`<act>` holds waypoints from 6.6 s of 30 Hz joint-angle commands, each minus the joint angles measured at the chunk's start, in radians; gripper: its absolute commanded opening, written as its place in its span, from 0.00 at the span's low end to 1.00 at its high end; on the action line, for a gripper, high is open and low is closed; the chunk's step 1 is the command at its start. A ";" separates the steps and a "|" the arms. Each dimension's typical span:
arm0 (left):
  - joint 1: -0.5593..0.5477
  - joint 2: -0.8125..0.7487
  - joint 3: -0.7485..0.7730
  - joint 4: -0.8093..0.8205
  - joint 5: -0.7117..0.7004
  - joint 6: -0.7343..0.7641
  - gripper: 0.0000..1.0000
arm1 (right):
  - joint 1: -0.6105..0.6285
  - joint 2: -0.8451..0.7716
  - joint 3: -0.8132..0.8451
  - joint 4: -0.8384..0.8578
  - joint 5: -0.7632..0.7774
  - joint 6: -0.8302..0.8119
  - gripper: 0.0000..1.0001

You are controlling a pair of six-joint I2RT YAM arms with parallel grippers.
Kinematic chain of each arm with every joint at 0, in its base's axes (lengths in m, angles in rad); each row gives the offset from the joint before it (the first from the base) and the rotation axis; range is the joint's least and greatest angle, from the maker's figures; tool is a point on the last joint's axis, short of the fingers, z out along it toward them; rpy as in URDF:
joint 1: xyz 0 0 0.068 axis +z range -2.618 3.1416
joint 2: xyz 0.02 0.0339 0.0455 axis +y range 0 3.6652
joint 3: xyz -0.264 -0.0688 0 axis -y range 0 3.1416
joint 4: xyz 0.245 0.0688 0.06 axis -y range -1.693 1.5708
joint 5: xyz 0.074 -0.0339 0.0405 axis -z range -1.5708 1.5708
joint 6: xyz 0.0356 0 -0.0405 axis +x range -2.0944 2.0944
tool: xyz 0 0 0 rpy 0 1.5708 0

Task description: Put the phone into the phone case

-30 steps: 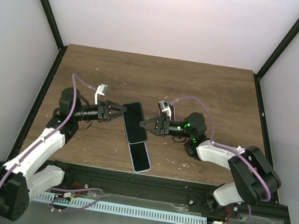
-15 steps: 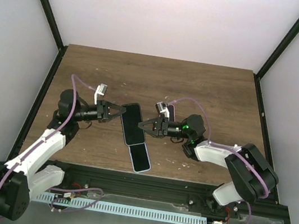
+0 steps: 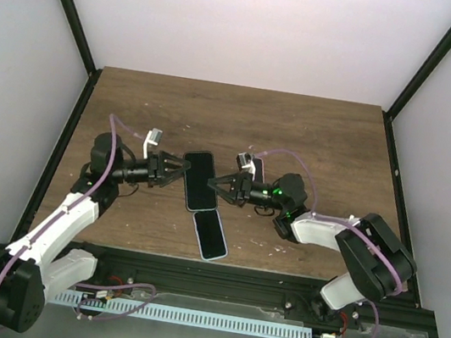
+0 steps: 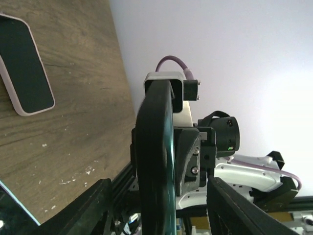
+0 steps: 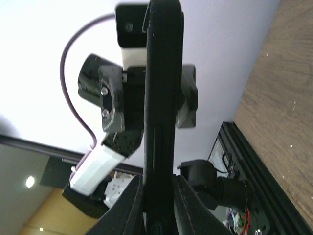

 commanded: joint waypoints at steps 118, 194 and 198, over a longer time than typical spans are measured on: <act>-0.027 -0.071 0.014 0.172 -0.089 -0.023 0.32 | 0.114 -0.304 0.117 -0.707 -0.024 -0.610 0.01; -0.016 -0.026 0.112 -0.500 -0.163 0.381 0.69 | -0.111 -0.024 0.273 -0.432 0.143 -0.381 0.03; -0.016 -0.033 -0.018 -0.311 -0.079 0.198 0.70 | -0.126 -0.005 0.257 -0.341 0.174 -0.291 0.04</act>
